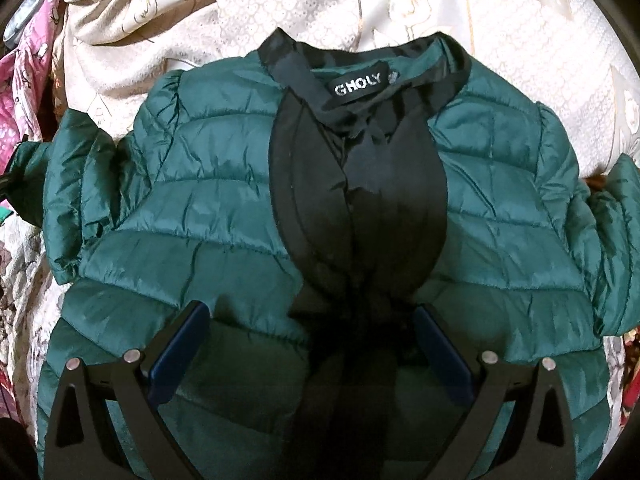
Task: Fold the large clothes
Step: 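Move the left tool to the green sleeve cuff and grasp it, then lift the sleeve with the left tool and fold it across the jacket body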
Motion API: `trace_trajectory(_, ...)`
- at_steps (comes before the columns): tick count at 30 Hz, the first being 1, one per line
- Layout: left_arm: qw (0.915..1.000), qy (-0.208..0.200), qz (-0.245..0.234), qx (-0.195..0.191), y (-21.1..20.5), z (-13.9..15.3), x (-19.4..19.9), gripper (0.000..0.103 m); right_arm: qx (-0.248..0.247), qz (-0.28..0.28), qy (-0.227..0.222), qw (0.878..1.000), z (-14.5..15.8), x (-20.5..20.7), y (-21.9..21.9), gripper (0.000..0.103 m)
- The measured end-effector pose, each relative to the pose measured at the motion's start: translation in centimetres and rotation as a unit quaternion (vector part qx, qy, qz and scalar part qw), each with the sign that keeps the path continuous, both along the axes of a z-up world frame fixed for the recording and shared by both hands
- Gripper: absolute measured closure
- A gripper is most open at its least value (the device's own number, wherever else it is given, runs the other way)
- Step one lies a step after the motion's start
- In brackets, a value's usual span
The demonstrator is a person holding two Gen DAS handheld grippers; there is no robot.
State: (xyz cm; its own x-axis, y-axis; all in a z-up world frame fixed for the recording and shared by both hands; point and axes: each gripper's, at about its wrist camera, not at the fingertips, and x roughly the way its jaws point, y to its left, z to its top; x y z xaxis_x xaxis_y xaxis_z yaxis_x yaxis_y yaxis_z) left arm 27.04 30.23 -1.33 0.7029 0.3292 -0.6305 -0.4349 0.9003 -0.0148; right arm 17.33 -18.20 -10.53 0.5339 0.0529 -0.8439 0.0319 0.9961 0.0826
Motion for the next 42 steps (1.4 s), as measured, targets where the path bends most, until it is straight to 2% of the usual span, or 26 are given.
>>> trace_trajectory(7,0.9984,-0.021,-0.051,-0.012,-2.2,3.2,-3.8,0.103,-0.003,0.001,-0.002,1.0,0.8,-1.1,-0.3,0.0)
trace_trajectory(10,0.9973,-0.021,-0.07,-0.01,-5.1,4.4,-6.0,0.103,-0.001,-0.007,-0.004,1.0,1.1,-1.5,-1.0,0.0)
trace_trajectory(16,0.9938,-0.017,-0.11,-0.004,-10.0,5.9,-7.8,0.103,-0.015,-0.017,-0.003,1.0,1.5,-2.3,-2.4,0.0)
trace_trajectory(23,0.9869,-0.004,-0.161,-0.006,-16.2,6.2,-9.6,0.103,-0.024,-0.037,0.002,0.999,1.8,-3.2,-4.6,0.0)
trace_trajectory(33,0.9655,0.008,-0.26,-0.019,-27.7,6.5,-11.5,0.103,-0.028,-0.051,-0.006,0.998,2.8,-4.7,-7.0,0.0)
trace_trajectory(42,0.9454,0.044,-0.322,-0.019,-36.7,3.4,-12.3,0.103,-0.022,-0.085,-0.01,0.996,3.2,-5.9,-11.1,0.0)
